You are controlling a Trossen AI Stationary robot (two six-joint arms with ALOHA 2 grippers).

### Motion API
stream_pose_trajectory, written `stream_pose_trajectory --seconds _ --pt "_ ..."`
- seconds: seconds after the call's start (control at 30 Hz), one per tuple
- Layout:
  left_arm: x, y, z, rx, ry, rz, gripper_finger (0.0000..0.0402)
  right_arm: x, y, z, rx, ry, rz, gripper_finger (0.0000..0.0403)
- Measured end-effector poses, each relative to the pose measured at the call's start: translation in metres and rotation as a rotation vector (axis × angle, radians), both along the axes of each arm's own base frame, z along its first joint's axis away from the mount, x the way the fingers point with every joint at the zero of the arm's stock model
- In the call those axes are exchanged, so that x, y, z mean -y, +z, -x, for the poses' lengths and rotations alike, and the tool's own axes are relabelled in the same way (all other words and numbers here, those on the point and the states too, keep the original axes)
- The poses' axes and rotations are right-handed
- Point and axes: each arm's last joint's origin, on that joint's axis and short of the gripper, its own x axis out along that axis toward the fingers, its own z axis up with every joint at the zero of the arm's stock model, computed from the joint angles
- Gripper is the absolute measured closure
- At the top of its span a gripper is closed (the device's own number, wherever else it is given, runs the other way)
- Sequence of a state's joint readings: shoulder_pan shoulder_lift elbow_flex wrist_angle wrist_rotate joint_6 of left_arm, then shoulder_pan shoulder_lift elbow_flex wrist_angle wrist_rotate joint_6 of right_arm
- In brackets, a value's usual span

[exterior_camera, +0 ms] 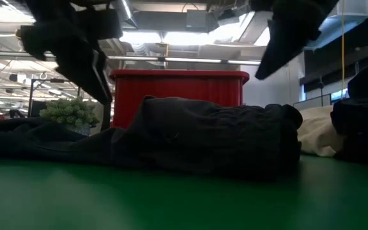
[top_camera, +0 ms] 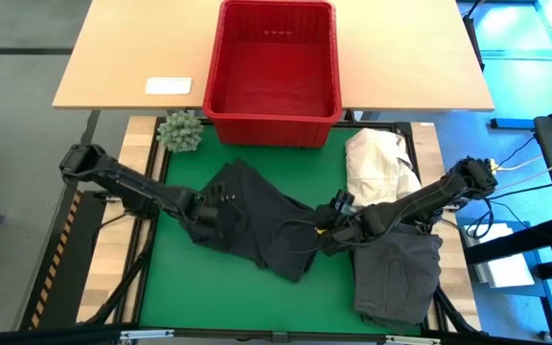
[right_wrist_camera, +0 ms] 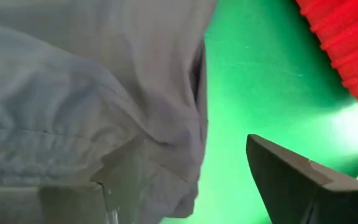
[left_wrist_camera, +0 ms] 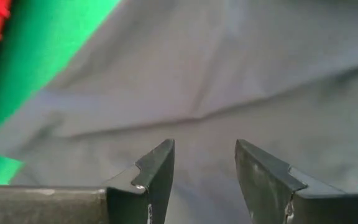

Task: Fold laundry
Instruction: Fold the gray short

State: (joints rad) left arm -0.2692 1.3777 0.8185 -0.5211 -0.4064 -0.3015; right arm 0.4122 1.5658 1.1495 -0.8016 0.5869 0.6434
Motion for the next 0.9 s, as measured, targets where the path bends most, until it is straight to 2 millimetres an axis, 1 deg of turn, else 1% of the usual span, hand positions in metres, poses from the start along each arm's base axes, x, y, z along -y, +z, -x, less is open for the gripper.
stream_pose_trajectory --seconds 0.13,0.23,0.33,0.47,0.53,0.63,0.7,0.9 --pt "0.014 -0.001 0.006 -0.005 0.000 0.028 0.0239 -0.004 0.007 -0.008 0.079 0.011 -0.050 0.0130" --pt "0.021 -0.002 0.008 0.000 0.006 0.036 0.0239 -0.010 0.009 -0.019 0.175 0.057 -0.125 0.0130" --pt "0.025 -0.004 0.011 0.007 0.017 0.032 0.0239 -0.019 0.001 -0.032 0.243 0.137 -0.207 0.0130" --pt "0.026 -0.014 0.018 -0.006 0.042 0.030 0.0239 -0.027 -0.018 -0.047 0.249 0.191 -0.259 0.0145" --pt "0.026 -0.022 0.023 -0.019 0.061 0.035 0.0239 -0.030 -0.030 -0.053 0.236 0.192 -0.260 0.0165" --pt "0.026 -0.033 0.030 -0.031 0.089 0.047 0.0239 -0.033 -0.045 -0.057 0.195 0.219 -0.297 0.0208" --pt "0.026 -0.040 0.035 -0.046 0.107 0.053 0.0239 -0.036 -0.051 -0.060 0.179 0.243 -0.334 0.0244" --pt "0.022 -0.056 0.049 -0.088 0.150 0.051 0.0239 -0.040 -0.066 -0.060 0.080 0.300 -0.426 0.0350"
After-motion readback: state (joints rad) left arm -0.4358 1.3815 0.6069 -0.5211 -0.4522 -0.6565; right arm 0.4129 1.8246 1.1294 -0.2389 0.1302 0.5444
